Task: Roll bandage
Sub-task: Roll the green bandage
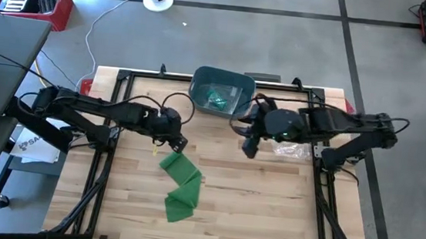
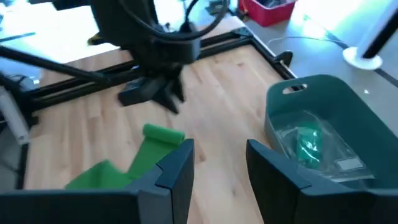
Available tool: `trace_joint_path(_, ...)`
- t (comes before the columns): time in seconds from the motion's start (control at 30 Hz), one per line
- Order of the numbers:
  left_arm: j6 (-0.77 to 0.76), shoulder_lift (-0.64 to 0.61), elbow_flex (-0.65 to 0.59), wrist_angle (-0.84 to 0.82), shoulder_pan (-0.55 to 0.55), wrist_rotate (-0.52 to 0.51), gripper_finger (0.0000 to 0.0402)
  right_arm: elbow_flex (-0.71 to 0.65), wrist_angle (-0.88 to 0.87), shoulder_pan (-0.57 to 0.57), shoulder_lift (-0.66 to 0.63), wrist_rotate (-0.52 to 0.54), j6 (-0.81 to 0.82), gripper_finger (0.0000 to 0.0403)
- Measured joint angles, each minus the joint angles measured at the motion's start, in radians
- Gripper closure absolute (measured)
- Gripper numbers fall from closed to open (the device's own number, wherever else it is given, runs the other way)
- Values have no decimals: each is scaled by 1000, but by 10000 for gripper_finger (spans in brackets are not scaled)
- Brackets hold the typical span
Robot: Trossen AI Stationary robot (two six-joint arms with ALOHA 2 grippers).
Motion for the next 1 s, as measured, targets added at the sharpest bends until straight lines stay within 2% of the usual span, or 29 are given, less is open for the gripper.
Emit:
trace_joint_path(0.07,-16,-1,0,25,-4,75,236,0,20,-20,28,-1,24,265)
trace_joint_path(0.17,-26,-23,0,74,-22,131,236,5,29,-75,53,-104,86,265)
trace_joint_path(0.23,1,-44,0,81,-30,135,236,10,46,-113,53,-150,105,265)
trace_joint_path(0.37,-68,-86,0,84,-34,129,236,14,55,-208,44,-220,91,265)
trace_joint_path(0.5,-37,-124,0,56,-33,130,236,14,43,-298,43,-298,151,265)
trace_joint_path(0.6,-129,-147,0,-14,-33,123,236,14,21,-356,63,-431,128,260)
trace_joint_path(0.67,-218,-154,-10,-68,-53,69,236,14,-9,-392,84,-525,125,251)
trace_joint_path(0.77,-358,-186,-124,-40,-89,71,233,14,-64,-436,128,-658,91,229)
trace_joint_path(0.9,-513,-244,-342,268,-149,195,219,14,-106,-453,213,-760,59,198)
trace_joint_path(1.0,-662,-266,-465,443,-199,223,205,14,-68,-451,292,-825,48,180)
